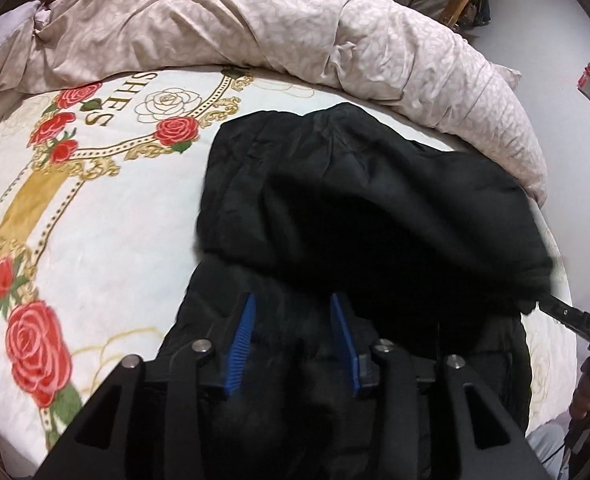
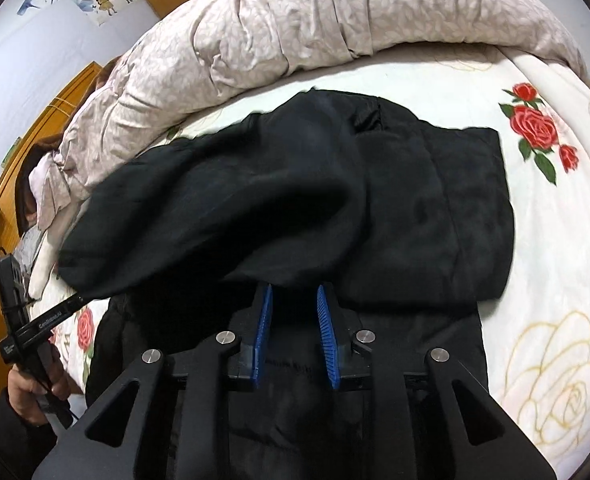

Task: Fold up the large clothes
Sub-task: 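Lift the hood with both tools and fold it over toward the hem, then lower the folded top half onto the hem and open both tools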

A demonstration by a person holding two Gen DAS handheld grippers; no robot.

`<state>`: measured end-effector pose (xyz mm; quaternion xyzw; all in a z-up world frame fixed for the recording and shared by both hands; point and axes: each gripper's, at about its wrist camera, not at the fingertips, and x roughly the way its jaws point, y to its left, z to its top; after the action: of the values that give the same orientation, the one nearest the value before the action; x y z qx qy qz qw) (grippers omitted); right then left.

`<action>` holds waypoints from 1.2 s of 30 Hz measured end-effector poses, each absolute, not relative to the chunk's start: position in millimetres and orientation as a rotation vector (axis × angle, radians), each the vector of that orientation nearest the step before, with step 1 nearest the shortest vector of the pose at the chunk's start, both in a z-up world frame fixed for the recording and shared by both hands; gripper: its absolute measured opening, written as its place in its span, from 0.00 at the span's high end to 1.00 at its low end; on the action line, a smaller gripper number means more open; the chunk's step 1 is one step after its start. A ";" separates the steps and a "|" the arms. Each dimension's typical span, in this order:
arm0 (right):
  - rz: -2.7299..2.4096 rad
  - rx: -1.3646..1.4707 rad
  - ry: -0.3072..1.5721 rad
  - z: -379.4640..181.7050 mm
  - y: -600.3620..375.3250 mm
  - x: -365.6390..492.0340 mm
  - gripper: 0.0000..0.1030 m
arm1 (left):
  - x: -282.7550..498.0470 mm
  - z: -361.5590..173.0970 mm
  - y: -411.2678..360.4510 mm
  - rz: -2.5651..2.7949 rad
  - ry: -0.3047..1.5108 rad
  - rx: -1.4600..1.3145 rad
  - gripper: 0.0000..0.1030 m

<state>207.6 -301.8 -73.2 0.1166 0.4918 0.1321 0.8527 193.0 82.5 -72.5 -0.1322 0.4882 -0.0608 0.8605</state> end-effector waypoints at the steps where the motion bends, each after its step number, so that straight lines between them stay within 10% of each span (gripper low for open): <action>1: 0.270 0.234 1.031 -70.8 -302.2 203.9 0.76 | 186.9 -69.5 84.3 -0.127 1.017 -0.272 0.56; 10: 0.321 0.203 0.910 -39.2 -262.5 249.2 0.76 | 223.1 -22.4 55.2 -0.209 0.875 -0.273 0.46; 27: 0.272 0.104 1.009 -146.5 -230.9 278.5 0.79 | 253.8 -131.6 15.6 -0.189 0.990 -0.180 0.45; 36: 0.252 0.114 0.907 -84.4 -240.0 256.8 0.77 | 241.5 -86.0 20.9 -0.189 0.962 -0.192 0.46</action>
<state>256.8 -240.0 -84.4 0.0548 0.4368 0.1214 0.8896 241.5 20.9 -86.0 -0.0919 0.4613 -0.0905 0.8778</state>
